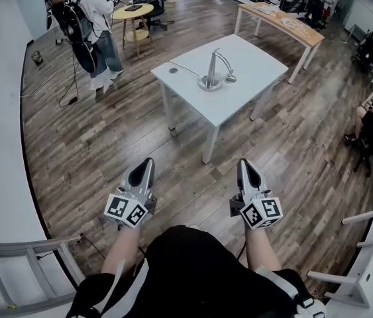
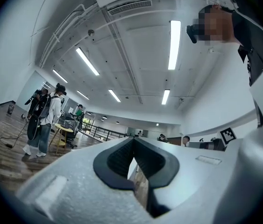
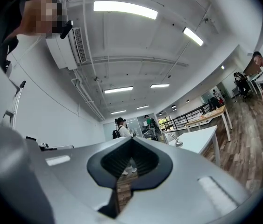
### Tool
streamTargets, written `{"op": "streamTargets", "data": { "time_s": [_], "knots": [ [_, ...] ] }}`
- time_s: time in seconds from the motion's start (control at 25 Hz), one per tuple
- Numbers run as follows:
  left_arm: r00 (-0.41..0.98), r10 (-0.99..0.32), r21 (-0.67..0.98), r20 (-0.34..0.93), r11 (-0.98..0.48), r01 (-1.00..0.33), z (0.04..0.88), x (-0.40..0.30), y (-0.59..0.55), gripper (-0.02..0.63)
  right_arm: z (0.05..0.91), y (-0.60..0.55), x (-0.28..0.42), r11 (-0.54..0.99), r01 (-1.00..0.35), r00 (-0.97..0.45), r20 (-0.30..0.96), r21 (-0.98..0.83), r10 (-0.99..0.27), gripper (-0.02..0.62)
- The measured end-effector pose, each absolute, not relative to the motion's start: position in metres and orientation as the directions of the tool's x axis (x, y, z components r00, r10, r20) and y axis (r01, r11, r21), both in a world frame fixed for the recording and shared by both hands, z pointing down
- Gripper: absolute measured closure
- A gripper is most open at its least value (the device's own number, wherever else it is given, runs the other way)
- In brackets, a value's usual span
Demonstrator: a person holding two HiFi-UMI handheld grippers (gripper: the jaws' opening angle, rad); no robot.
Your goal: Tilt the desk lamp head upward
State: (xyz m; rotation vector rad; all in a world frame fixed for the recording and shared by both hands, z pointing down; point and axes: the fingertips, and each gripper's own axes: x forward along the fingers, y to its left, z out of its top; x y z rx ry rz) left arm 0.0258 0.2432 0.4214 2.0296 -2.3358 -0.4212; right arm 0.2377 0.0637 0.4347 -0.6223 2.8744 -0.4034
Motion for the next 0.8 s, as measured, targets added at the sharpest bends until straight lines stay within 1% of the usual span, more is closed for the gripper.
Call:
{"op": "streamTargets", "data": {
  "time_s": [0.12, 0.28, 0.44, 0.8],
  "knots": [
    [-0.160, -0.974, 0.212, -0.161, 0.124, -0.969, 0.424, 0.028, 0.229, 0.606, 0.440, 0.049, 0.238, 0.883, -0.378, -0.904, -0.093, -0.280, -0.417, 0.591],
    [-0.165, -0.976, 0.200, -0.143, 0.135, -0.971, 0.427, 0.021, 0.216, 0.606, 0.455, 0.035, 0.223, 0.892, -0.393, -0.912, -0.029, -0.222, -0.409, 0.591],
    [-0.173, -0.977, 0.180, -0.128, 0.148, -0.972, 0.431, 0.009, 0.204, 0.606, 0.459, 0.024, 0.204, 0.891, -0.383, -0.916, -0.025, -0.242, -0.401, 0.591],
    [-0.132, -0.979, 0.198, -0.154, 0.100, -0.975, 0.435, -0.045, 0.147, 0.606, 0.461, -0.024, 0.166, 0.861, -0.456, -0.885, 0.014, -0.226, -0.465, 0.591]
  ]
}}
